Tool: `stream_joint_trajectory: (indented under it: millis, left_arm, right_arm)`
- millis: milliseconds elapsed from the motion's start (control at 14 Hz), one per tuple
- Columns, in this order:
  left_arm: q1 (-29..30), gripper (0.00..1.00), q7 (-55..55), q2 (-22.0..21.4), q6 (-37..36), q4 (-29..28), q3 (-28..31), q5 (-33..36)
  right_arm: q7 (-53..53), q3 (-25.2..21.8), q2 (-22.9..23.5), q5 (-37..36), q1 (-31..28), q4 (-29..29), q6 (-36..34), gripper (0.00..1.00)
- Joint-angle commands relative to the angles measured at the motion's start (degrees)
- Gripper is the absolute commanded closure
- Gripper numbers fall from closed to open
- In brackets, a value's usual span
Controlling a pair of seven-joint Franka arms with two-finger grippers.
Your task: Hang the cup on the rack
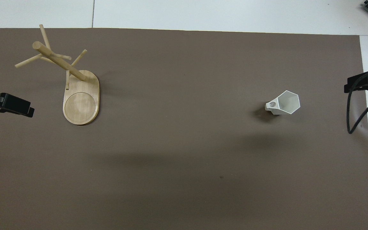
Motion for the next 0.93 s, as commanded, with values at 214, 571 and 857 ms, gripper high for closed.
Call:
stream_joint_trajectory:
  millis: [214, 571, 857]
  left_arm:
    - [0.68, 0.00, 0.54, -1.41, 0.15, -1.46, -0.36, 0.53]
    - [0.68, 0.00, 0.54, -1.41, 0.24, -1.46, -0.45, 0.44]
    - [0.68, 0.00, 0.54, -1.41, 0.15, -1.46, -0.45, 0.53]
  right_arm:
    - [-0.85, 0.54, -0.66, 0.35, -0.58, -0.73, 0.86, 0.00]
    - [-0.85, 0.54, -1.10, 0.35, -0.66, -1.61, 0.86, 0.00]
    - [-0.94, 0.62, -1.63, 0.35, -0.49, -2.93, 1.13, 0.00]
